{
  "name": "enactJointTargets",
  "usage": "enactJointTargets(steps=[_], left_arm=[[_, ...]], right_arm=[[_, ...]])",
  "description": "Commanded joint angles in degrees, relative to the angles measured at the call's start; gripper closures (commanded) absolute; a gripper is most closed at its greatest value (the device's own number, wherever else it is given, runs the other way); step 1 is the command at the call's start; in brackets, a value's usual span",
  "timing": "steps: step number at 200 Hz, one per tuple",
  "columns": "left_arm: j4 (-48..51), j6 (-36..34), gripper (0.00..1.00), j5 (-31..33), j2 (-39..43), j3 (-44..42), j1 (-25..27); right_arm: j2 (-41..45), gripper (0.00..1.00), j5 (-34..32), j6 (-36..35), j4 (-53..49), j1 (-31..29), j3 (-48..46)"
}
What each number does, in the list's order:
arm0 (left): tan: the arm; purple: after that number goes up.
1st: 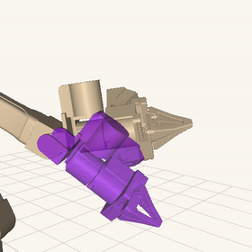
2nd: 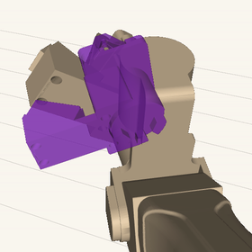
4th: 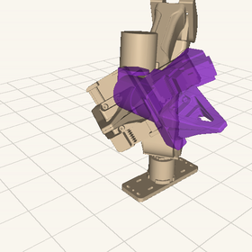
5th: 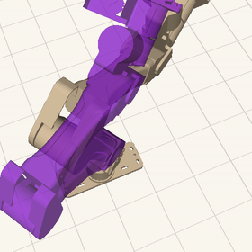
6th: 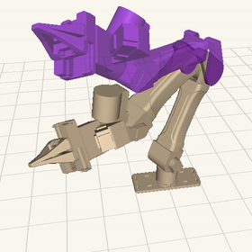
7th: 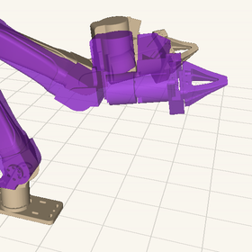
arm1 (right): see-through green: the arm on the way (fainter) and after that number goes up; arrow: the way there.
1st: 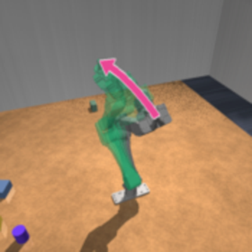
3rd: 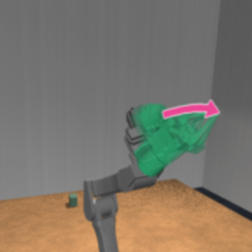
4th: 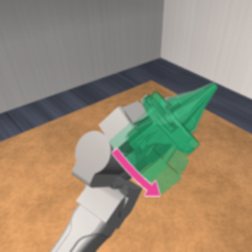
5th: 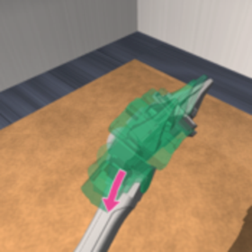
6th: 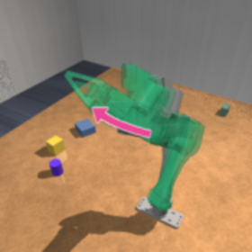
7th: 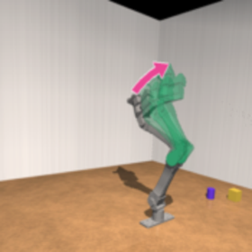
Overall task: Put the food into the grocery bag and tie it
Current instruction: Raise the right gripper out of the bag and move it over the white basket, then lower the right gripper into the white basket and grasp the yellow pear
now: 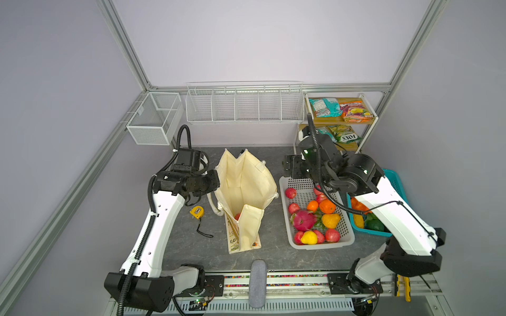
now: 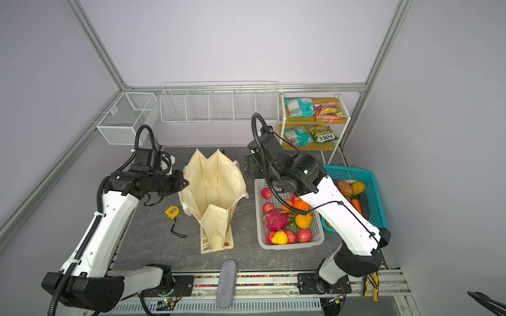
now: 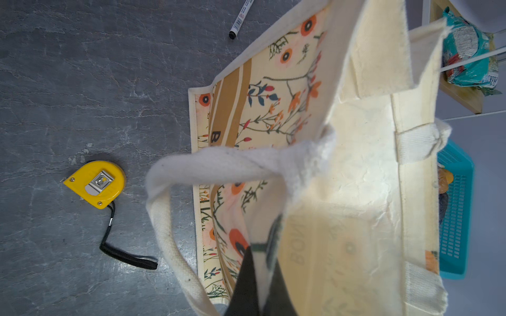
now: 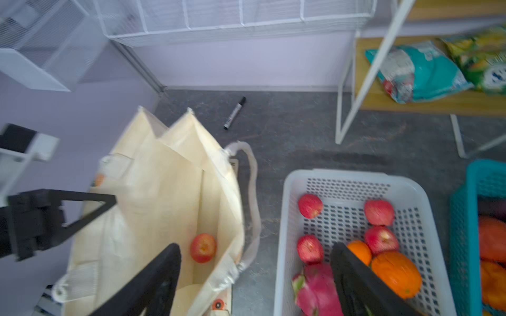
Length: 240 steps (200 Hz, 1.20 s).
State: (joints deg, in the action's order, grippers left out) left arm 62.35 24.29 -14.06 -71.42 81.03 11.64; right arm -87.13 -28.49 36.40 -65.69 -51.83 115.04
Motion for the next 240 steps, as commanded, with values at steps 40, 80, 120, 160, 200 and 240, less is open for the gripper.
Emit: enactJointTargets(steps=[40,80,120,160,200,240], left_arm=[[-2.0,-0.4,1.00,-2.0,0.6,-0.5,-0.1],[-1.8,0.4,1.00,-1.6,1.4,-1.6,-0.1],[-1.1,0.5,1.00,-1.7,1.4,-1.4,0.0],[-0.8,0.6,1.00,-1.7,1.2,-1.6,0.0],[-0.8,0.1,1.00,-2.5,0.4,-1.0,0.0],[0.2,-1.2,1.00,-3.1,-0.5,-0.2,0.1]], right_arm=[[15.8,0.10,5.0,21.9,-5.3,8.1,-28.1],[21.6,0.09,14.2,24.1,-2.9,8.2,-42.5],[22.6,0.07,19.6,19.0,-1.3,8.2,-50.8],[20.3,0.06,21.7,14.6,0.5,8.2,-53.5],[16.3,0.10,19.8,13.1,3.4,8.5,-51.3],[14.1,0.11,19.7,18.2,6.3,10.1,-51.6]])
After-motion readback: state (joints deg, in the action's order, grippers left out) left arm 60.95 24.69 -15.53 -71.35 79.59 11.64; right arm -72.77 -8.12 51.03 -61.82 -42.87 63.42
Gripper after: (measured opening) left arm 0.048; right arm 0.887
